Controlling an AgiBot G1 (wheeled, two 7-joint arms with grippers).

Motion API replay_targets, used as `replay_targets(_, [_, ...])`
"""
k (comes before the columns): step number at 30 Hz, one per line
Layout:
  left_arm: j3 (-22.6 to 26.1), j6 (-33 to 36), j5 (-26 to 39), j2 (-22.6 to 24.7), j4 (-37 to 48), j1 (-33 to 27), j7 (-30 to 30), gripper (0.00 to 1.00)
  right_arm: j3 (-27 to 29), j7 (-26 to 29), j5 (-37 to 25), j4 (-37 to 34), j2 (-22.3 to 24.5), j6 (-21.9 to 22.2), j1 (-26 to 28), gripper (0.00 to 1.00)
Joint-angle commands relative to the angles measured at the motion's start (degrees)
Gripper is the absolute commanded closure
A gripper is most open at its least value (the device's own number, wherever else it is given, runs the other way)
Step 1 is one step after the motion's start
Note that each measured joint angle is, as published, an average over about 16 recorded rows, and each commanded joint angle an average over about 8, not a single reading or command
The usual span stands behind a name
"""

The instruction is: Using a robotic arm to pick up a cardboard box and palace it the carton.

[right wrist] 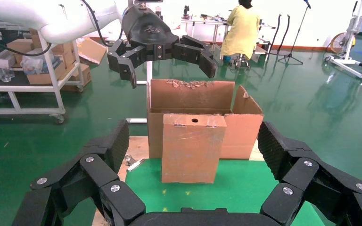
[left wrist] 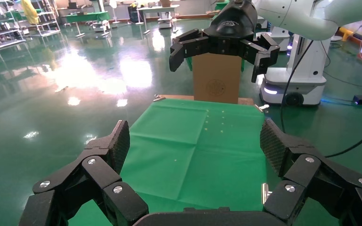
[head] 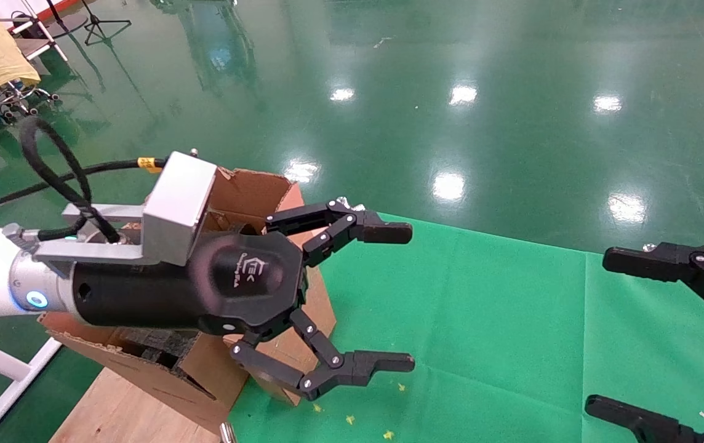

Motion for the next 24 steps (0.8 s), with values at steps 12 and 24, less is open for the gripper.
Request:
replay_targets(12, [0.3, 0.0, -0.6, -0.1, -0.3, 0.1, 0.0, 0.00, 0.0, 0.0, 0.0, 0.0, 0.0, 0.0, 0.0, 0.01])
replay_targets(24, [1.6, -4.1, 8.0, -1.0, -2.6, -2.0, -0.1, 0.00, 0.0, 0.0, 0.0, 0.0, 0.0, 0.0, 0.0, 1.00])
